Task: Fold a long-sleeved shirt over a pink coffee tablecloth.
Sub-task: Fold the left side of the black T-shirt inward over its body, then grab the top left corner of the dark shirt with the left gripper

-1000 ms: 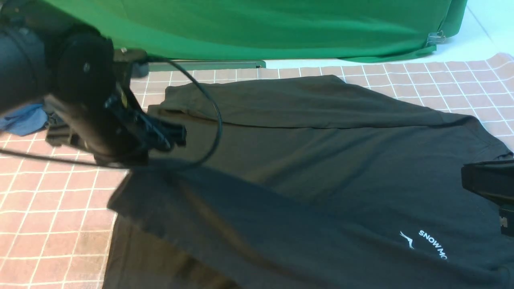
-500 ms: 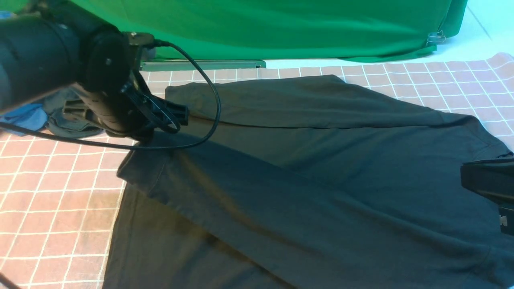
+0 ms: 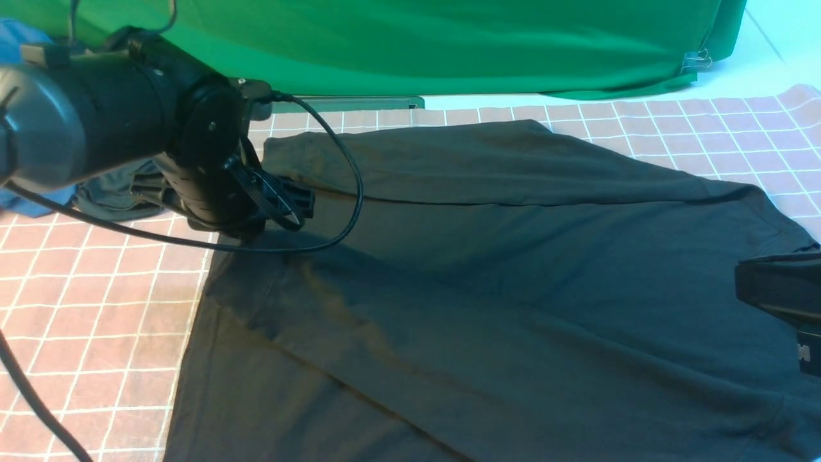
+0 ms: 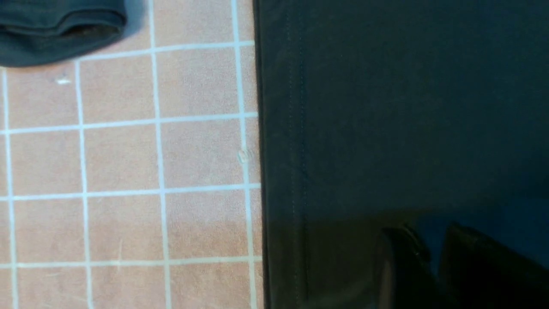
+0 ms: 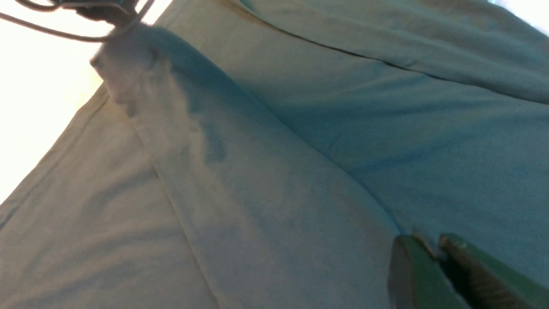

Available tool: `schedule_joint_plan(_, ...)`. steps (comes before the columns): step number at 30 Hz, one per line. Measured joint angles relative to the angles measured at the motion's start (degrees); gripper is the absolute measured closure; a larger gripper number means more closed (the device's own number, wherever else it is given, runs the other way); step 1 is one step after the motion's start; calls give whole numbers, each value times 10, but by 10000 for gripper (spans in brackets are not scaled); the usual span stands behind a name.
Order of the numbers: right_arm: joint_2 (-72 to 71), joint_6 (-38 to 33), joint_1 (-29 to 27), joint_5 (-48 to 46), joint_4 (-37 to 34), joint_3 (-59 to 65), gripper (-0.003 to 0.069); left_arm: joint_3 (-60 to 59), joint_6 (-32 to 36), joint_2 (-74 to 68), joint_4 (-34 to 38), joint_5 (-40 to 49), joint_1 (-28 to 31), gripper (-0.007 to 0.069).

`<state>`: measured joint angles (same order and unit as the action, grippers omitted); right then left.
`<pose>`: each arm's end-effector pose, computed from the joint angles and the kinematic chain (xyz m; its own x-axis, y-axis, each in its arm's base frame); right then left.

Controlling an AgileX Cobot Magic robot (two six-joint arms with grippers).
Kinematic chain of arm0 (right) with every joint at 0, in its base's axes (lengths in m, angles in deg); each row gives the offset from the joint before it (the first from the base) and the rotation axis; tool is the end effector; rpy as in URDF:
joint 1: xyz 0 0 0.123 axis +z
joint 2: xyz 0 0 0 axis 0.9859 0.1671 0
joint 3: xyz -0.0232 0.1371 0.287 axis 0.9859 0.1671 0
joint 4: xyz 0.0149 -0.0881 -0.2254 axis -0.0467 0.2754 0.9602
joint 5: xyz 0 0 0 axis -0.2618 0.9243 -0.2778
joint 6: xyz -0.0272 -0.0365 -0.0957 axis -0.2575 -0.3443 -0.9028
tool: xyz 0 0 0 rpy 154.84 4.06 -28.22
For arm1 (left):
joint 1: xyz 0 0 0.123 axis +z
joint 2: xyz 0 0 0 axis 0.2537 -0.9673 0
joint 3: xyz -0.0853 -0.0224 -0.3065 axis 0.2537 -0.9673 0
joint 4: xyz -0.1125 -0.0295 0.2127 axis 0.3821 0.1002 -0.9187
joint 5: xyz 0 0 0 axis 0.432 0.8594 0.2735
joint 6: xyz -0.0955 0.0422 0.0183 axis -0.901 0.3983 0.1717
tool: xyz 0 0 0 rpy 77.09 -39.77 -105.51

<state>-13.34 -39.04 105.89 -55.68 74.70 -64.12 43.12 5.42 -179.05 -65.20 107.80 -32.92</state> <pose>0.1091 0.0637 0.3504 -0.5668 -0.1041 -0.8173 -0.4223 0.8885 0.1797 0.3470 -0.0853 0.2655 -0.8904 0.0720 -0.4494 0.0080 0.9898 0.1425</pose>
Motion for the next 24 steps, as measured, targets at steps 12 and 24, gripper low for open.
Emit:
schedule_joint_plan(12, 0, 0, 0, -2, 0, 0, 536, 112, -70, -49, 102, -16, 93, 327)
schedule_joint_plan(24, 0, 1, 0, -10, -1, 0, 524, 365, 0, -274, 172, -6, 121, 328)
